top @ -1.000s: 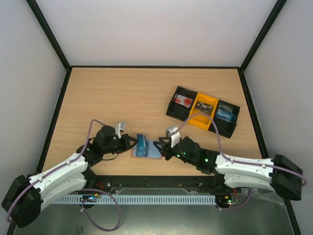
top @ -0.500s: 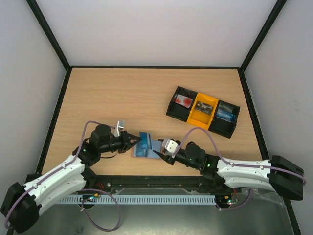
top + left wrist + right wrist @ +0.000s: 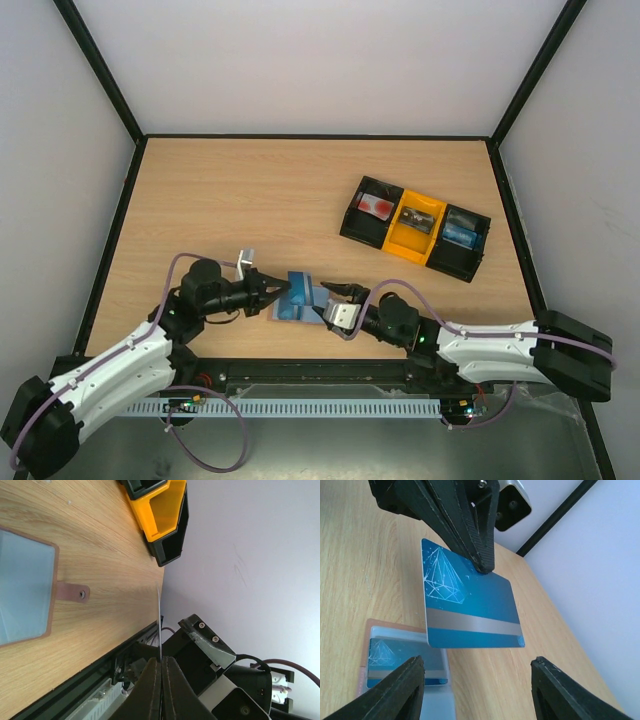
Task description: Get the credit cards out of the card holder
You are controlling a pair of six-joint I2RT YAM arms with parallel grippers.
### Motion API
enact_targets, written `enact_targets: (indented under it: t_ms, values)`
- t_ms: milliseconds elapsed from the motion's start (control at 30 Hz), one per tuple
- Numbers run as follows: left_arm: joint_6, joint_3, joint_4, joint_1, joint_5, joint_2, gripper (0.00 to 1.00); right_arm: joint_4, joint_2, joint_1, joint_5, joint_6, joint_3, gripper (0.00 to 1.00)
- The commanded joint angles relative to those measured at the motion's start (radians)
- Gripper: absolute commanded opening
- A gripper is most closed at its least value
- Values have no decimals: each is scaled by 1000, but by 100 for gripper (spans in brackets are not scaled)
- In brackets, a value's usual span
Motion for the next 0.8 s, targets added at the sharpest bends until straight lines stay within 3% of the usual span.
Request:
enact_targets:
  t_ms: [0,467,533,667,700,767]
  values:
    - [-28,-10,71,6,57,14,3,90,27,7,-2,-101,25,56]
    - [-34,-28,137,6,104,59,3,135,95,10,-39,-185,54,39]
    - [-36,-34,152,6,115,72,3,134,103,10,-44,-185,56,32]
    - [-43,-46,178,6,130,88,3,138,108,10,-42,-163,51,3]
    - [-45,-47,175,6,129,87,3,130,103,10,-40,-147,53,2]
    - [-34,-41,144,6,121,79,12,87,84,10,-45,-105,61,2]
